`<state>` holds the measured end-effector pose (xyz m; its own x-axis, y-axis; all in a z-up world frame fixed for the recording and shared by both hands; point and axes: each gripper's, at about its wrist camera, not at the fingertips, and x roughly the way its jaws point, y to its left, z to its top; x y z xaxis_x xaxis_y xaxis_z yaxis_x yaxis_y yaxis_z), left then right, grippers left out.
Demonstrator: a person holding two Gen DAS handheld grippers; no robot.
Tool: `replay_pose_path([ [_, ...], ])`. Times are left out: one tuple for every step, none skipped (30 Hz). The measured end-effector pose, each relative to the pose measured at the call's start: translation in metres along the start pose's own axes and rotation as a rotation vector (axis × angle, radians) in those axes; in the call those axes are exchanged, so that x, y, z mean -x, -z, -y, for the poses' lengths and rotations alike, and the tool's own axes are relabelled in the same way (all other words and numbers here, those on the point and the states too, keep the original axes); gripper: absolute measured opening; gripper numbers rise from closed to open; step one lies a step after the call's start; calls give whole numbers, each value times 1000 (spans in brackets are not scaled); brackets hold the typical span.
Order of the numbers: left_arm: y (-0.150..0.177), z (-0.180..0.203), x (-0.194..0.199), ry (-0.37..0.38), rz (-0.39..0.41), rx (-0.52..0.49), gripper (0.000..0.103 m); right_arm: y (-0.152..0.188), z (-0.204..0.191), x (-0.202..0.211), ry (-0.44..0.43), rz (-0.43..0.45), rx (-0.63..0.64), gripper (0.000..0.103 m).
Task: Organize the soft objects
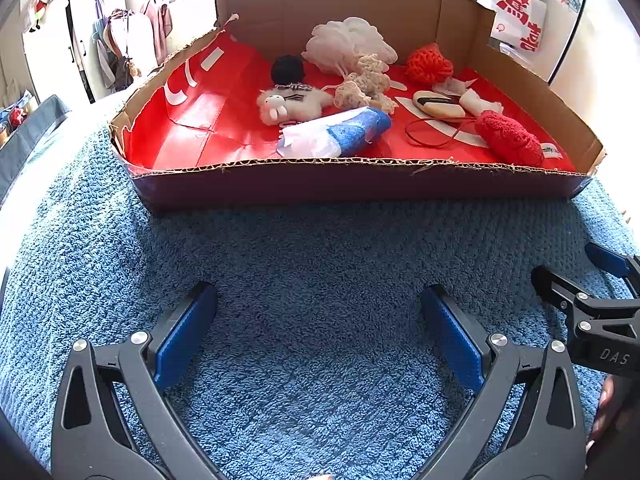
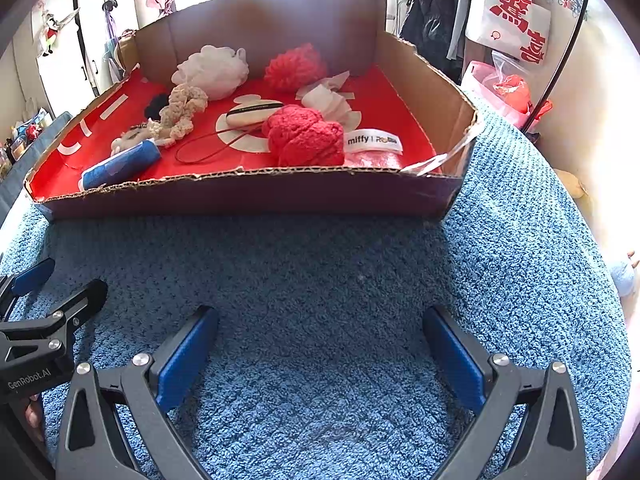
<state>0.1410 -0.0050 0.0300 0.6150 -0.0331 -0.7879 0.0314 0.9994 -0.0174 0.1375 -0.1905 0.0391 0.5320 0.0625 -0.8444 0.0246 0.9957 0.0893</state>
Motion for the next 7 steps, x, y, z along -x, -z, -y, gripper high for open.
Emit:
replay_pose_path([
  [0, 0, 0, 1, 1, 1, 103, 0, 0, 0, 0, 0, 0, 103],
  [1, 0, 0, 0, 1, 0, 103, 0, 0, 0, 0, 0, 0, 103],
  [1, 1, 0, 0, 2, 0, 103, 0, 0, 0, 0, 0, 0, 103],
  [1, 1, 0, 0, 2, 0, 103, 0, 0, 0, 0, 0, 0, 103],
  [1, 1, 0, 0, 2, 0, 103, 0, 0, 0, 0, 0, 0, 103],
  [1, 1, 0, 0, 2, 1, 103, 0, 0, 0, 0, 0, 0, 103],
  [1, 1, 0, 0, 2, 0, 103, 0, 0, 0, 0, 0, 0, 103],
])
